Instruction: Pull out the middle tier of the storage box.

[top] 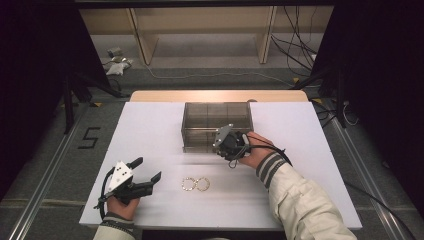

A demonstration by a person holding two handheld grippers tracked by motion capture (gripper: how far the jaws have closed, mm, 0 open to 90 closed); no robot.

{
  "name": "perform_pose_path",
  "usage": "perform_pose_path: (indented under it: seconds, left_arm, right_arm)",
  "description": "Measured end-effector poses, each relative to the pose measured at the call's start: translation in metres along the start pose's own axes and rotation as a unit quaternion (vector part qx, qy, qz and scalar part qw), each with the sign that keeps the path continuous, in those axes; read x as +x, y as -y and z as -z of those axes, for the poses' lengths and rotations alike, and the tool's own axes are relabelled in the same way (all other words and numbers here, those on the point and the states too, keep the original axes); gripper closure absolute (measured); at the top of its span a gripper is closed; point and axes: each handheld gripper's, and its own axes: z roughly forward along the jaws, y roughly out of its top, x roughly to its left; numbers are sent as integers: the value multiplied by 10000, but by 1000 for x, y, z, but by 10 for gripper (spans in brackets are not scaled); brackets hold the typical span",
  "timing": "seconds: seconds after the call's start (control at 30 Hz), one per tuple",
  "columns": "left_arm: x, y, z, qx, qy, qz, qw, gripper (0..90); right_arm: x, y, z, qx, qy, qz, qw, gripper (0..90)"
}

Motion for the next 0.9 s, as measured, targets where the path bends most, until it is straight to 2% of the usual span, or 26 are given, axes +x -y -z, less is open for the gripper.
perform_pose_path:
  seconds: [0.2,0.67,0.73,0.9]
  left_arm:
    - [0,0,0,2,-1,4,10000,153]
    - [0,0,0,5,-2,9,10000,153]
    - [0,0,0,7,3,11,10000,153]
    - [0,0,0,7,0,13,10000,153]
  right_arm:
    - [12,0,5,-41,-59,101,9999,688]
    - [21,3,3,-21,-189,163,9997,692]
    - [22,3,3,-36,-182,193,9996,655]
    - [24,3,7,-156,-185,162,9996,629]
